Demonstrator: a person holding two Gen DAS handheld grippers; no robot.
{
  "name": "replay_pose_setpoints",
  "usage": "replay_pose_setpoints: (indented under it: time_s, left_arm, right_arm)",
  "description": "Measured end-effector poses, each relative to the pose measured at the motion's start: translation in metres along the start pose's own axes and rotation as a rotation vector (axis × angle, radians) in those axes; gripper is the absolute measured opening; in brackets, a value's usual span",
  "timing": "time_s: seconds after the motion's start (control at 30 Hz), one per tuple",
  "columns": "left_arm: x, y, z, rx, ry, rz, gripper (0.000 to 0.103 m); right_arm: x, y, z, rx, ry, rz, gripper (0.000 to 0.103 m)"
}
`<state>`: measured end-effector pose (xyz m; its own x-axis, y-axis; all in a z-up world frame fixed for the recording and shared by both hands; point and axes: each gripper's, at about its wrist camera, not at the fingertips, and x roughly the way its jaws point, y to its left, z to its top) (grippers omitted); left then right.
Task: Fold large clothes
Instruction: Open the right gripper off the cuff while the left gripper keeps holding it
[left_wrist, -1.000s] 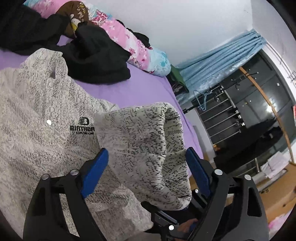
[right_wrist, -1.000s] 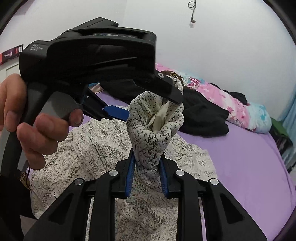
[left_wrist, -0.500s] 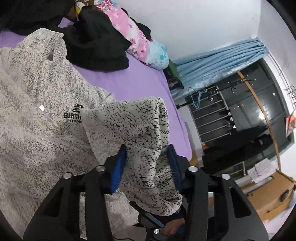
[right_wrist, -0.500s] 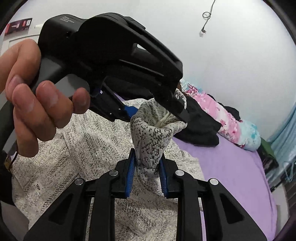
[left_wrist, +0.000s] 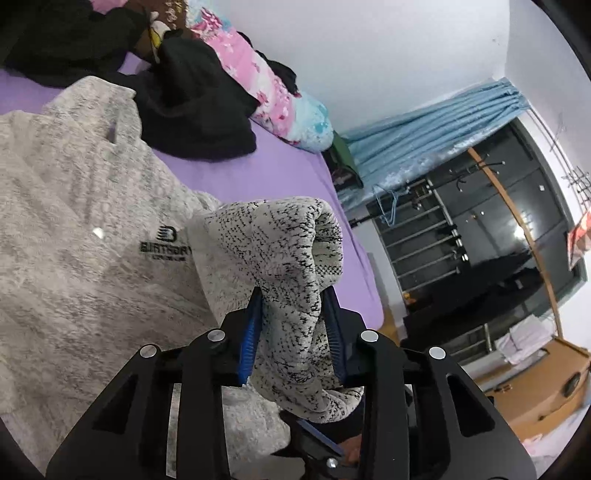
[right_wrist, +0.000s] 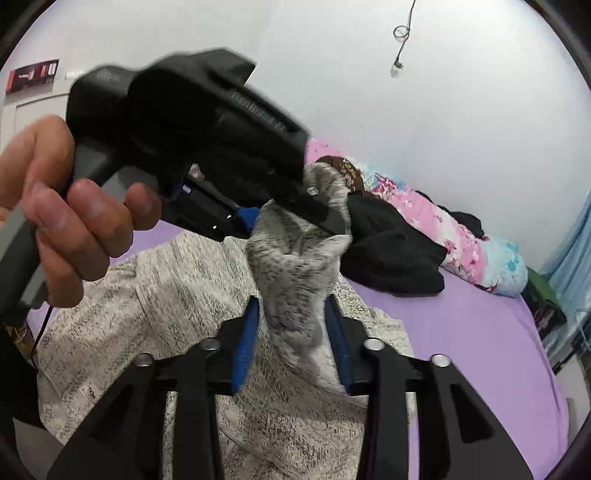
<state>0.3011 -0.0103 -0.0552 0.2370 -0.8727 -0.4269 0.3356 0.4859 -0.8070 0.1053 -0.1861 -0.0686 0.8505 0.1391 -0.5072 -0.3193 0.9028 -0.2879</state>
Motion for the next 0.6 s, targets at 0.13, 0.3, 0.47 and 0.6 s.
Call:
replay_pose_setpoints:
  time_s: [0.13, 0.3, 0.47, 0.6]
  left_arm:
    - [-0.024, 0.015, 0.005, -0.025, -0.043, 0.020, 0.030]
    - [-0.056, 0.039, 0.006, -0.063, -0.095, 0.048, 0.031]
    - [-0.087, 0.066, 0.000, -0.097, -0.134, 0.111, 0.031]
    - [-0.107, 0.083, -0.011, -0.055, -0.150, 0.310, 0.026]
  right_arm:
    - [0.003, 0.001, -0.003, 0.014, 0.011, 0.025, 0.047]
    - [0.014, -0.006, -0.015, 0.069, 0.065, 0.084, 0.050]
    - [0.027, -0.022, -0.032, 0.146, 0.114, 0.117, 0.056]
    - [0.039, -0.033, -0.046, 0.216, 0.155, 0.121, 0.056]
